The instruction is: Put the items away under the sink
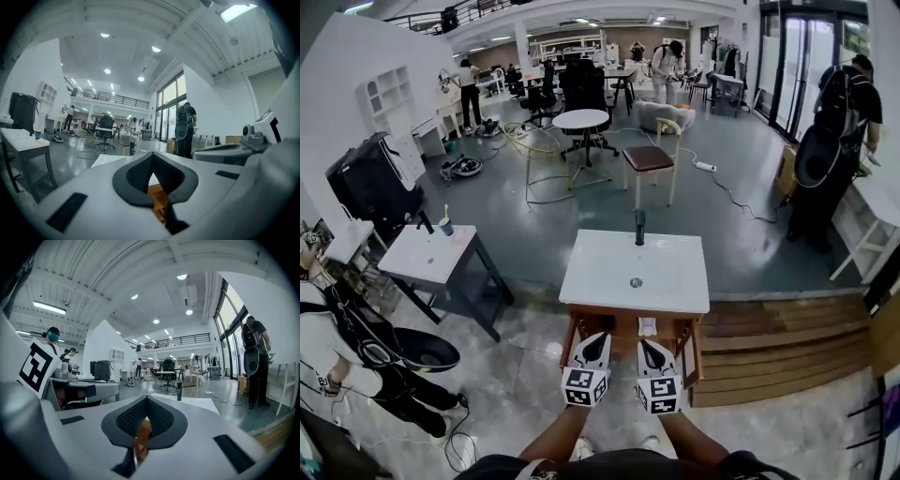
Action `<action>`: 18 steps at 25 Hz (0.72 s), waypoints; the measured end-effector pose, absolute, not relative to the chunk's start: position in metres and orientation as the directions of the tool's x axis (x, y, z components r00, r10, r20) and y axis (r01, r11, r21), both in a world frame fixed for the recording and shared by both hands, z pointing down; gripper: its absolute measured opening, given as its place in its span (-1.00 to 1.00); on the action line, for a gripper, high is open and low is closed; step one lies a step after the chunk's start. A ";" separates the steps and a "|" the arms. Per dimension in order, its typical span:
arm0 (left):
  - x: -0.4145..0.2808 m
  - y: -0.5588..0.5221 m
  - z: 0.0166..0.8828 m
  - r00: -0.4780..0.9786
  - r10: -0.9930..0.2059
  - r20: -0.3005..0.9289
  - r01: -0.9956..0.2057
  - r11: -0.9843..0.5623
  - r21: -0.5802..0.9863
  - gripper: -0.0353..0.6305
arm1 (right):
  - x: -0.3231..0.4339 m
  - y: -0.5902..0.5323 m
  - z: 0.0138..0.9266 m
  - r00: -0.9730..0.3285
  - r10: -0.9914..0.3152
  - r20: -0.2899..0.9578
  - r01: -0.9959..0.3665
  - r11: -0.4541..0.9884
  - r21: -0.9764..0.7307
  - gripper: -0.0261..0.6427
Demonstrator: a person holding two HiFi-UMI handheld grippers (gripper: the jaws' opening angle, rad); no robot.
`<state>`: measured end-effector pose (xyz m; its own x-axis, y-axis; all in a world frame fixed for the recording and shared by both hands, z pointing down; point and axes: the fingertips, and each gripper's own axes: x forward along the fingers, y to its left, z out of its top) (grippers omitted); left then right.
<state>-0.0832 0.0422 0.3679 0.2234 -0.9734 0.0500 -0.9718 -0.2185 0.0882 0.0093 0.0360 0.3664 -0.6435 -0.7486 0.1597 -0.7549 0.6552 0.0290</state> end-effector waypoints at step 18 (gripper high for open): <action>-0.095 0.047 0.367 0.217 -0.974 0.071 -0.975 -0.213 0.060 -0.87 | -0.011 0.034 0.374 -0.651 -0.739 0.173 -0.746 0.665 0.029 -0.85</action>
<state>-0.0945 0.0472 0.3671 0.2172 -0.9736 0.0709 -0.9752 -0.2132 0.0595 -0.0105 0.0345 0.3744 -0.6515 -0.7387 0.1731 -0.7463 0.6650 0.0290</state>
